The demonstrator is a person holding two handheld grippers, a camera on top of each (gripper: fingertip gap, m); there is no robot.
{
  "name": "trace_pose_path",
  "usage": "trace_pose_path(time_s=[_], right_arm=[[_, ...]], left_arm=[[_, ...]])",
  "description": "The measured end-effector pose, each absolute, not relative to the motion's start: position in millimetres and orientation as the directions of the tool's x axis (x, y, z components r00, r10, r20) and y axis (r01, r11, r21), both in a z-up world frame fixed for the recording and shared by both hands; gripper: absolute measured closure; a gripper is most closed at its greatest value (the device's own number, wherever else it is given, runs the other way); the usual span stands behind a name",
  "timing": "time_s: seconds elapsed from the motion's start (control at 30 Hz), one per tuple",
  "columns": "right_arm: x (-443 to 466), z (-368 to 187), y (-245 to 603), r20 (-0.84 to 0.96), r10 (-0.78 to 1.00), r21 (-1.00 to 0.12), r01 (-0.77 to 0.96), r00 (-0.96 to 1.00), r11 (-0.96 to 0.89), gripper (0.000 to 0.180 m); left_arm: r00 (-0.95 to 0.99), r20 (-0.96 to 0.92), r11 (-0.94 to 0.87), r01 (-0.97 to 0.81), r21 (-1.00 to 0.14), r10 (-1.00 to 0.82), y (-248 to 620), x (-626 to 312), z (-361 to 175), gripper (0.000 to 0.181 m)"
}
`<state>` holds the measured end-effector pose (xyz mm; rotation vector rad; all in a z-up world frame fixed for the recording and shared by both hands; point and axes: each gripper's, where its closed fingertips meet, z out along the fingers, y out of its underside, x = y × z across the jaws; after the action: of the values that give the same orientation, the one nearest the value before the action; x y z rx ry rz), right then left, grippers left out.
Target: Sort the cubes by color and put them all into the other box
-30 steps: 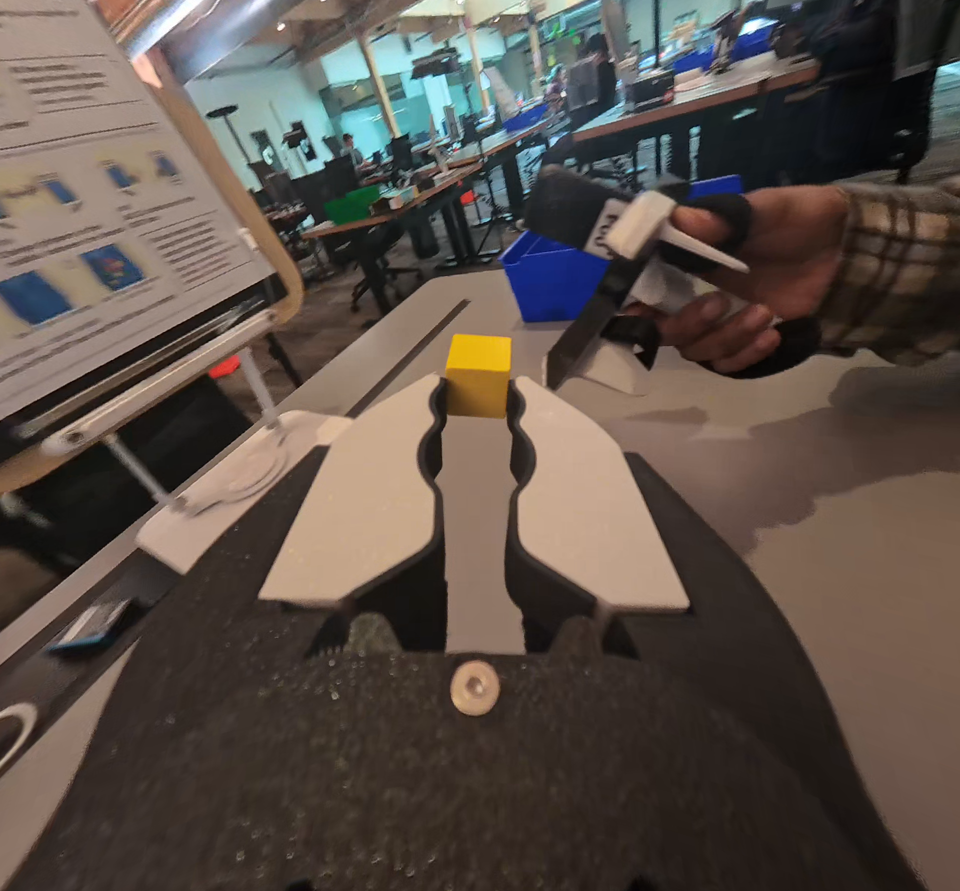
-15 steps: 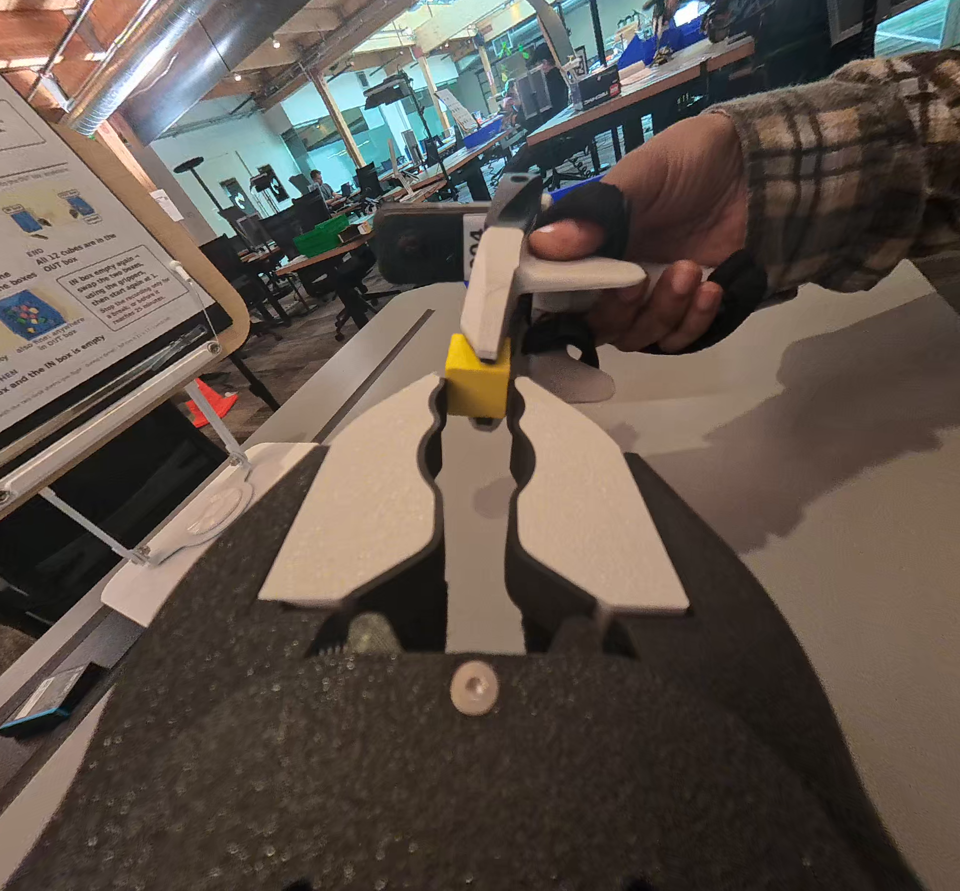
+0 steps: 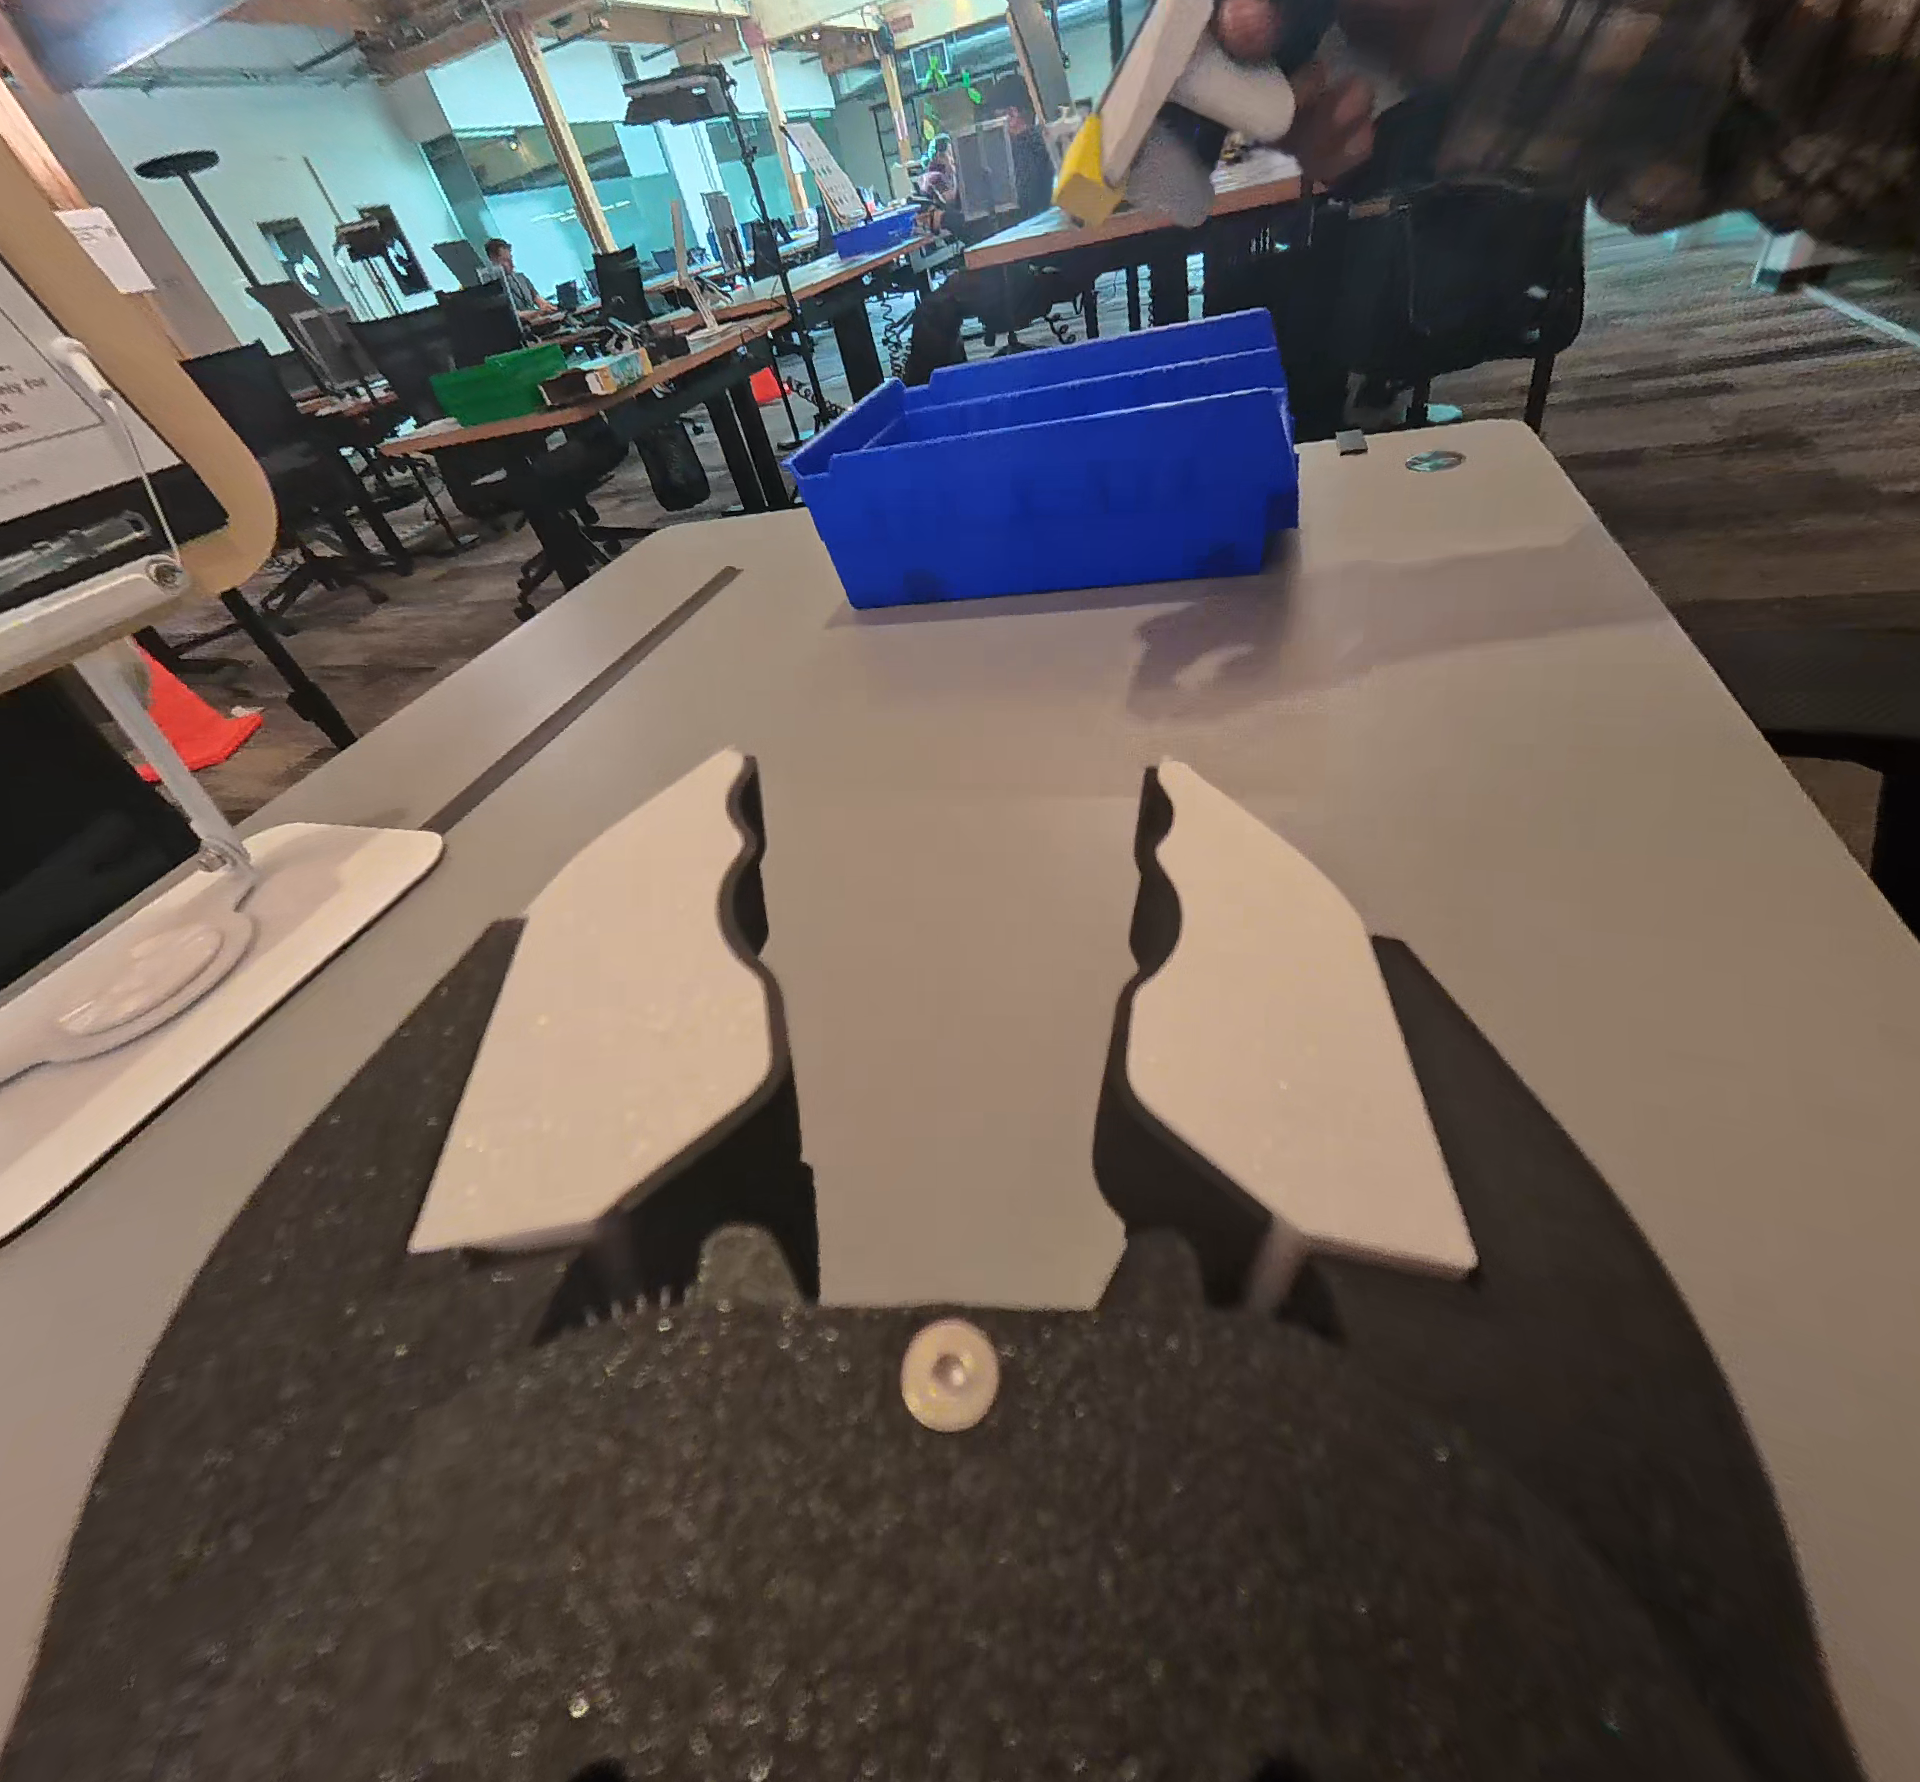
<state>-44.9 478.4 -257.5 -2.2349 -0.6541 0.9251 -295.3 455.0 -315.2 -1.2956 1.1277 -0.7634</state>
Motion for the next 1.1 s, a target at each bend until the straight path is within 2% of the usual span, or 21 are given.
trace_pose_path(time_s=[0.2, 0.43, 0.6, 0.8, 1.0, 1.1], right_arm=[[70.3, -295.4, 471.6, -0.229, 0.622, -0.652, 0.356, 0.749, -0.669, 0.157], [100.1, -364.1, 460.3, -0.163, 0.710, -0.452, 0.588, 0.685, -0.671, 0.157], [97.1, -389.3, 469.9, -0.207, 0.731, -0.416, 0.618, 0.650, -0.667, 0.157], [93.9, -408.5, 481.2, -0.260, 0.729, -0.373, 0.631, 0.633, -0.681, 0.157], [83.2, -424.0, 483.3, -0.313, 0.740, -0.336, 0.659, 0.595, -0.672, 0.156], [79.2, -421.7, 481.7, -0.332, 0.742, -0.347, 0.656, 0.583, -0.671, 0.147]], left_arm=[[0.309, -0.215, 0.159, -0.195, -0.968, -0.926, 458.2, -288.1, -327.4, 0.122], [0.334, -0.185, 0.106, -0.243, -0.964, -0.924, 462.9, -279.8, -314.1, 0.128], [0.304, -0.223, 0.113, -0.341, -0.933, -0.926, 459.5, -263.3, -312.8, 0.131], [0.218, -0.338, 0.204, -0.473, -0.857, -0.916, 449.5, -243.7, -318.9, 0.136], [0.214, -0.330, 0.200, -0.468, -0.861, -0.919, 445.5, -238.4, -313.9, 0.136], [0.223, -0.329, 0.196, -0.465, -0.863, -0.918, 444.7, -243.9, -312.9, 0.137]])
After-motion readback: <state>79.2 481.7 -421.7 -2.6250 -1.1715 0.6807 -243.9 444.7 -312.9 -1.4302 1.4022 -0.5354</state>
